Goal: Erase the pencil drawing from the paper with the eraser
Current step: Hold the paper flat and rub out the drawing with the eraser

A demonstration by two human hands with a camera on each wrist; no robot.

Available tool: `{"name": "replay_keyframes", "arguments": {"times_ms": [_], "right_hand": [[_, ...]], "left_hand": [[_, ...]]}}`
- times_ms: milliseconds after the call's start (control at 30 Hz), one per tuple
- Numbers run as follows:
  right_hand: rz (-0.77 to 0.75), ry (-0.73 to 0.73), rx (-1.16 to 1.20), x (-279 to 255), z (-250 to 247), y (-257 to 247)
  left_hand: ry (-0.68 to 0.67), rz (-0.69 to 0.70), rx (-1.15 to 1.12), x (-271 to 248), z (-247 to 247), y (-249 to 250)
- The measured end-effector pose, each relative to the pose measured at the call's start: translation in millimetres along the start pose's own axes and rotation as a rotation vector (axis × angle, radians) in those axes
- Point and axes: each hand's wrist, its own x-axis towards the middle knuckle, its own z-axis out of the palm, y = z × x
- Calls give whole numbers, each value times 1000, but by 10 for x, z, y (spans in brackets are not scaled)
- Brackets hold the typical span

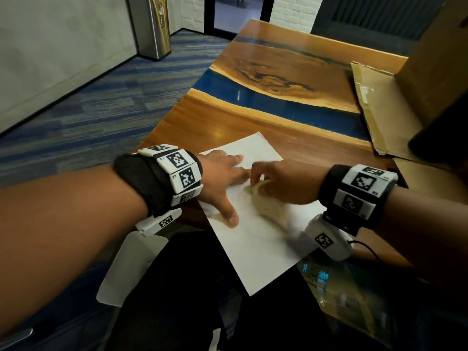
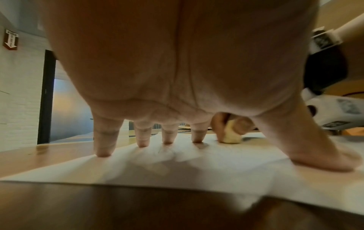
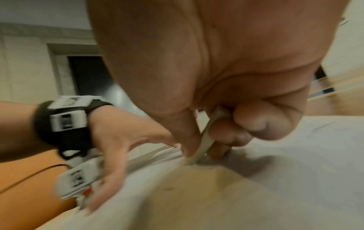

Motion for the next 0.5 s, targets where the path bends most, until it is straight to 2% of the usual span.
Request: {"name": "replay_keyframes", "arguments": {"times_ms": [67, 100, 200, 233, 367, 400, 500], "right_hand": [[120, 71, -40, 39, -39, 55], [96, 56, -49, 44, -29, 43], [-128, -109, -12, 0, 27, -115], [-136, -110, -9, 4, 25, -111], [100, 75, -99, 77, -95, 48], [85, 66, -106, 63, -79, 37], [-101, -78, -75, -37, 5, -129]], "left_hand": [[-1, 7, 7, -7, -8, 11], [-1, 9, 4, -6, -6, 9], [-4, 16, -11, 0, 12, -23], [-5, 18, -4, 6, 14, -23], [-1, 6, 20, -28, -10, 16], [-4, 6, 12, -29, -10, 11], [-12, 8, 8, -8, 13, -10]]}}
